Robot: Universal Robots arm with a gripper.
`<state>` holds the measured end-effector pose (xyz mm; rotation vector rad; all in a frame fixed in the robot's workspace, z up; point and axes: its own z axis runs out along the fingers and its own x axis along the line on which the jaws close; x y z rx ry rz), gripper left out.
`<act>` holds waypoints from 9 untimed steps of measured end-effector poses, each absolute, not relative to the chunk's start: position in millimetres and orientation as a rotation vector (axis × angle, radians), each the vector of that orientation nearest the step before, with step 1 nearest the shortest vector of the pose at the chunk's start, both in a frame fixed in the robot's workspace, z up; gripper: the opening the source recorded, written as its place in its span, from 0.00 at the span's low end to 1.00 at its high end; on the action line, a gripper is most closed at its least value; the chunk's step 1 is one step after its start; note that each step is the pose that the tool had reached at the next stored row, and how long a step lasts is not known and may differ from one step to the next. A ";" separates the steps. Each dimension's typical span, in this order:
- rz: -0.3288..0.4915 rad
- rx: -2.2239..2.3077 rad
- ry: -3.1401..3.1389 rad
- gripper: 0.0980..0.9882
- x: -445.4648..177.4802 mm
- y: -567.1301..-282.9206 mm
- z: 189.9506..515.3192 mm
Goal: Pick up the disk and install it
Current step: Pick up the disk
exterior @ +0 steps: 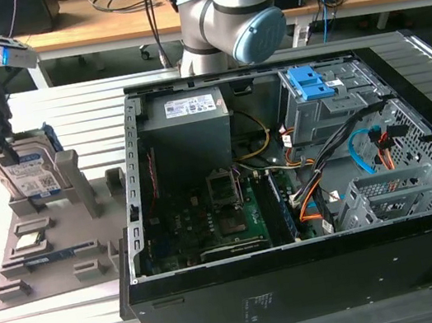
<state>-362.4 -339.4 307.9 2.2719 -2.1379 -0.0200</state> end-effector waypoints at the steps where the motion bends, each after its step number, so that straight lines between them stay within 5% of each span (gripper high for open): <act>1: -0.020 2.272 -2.138 0.30 -362.4 -339.3 312.9; 9: -0.020 2.272 -2.138 0.30 -362.5 -338.5 347.7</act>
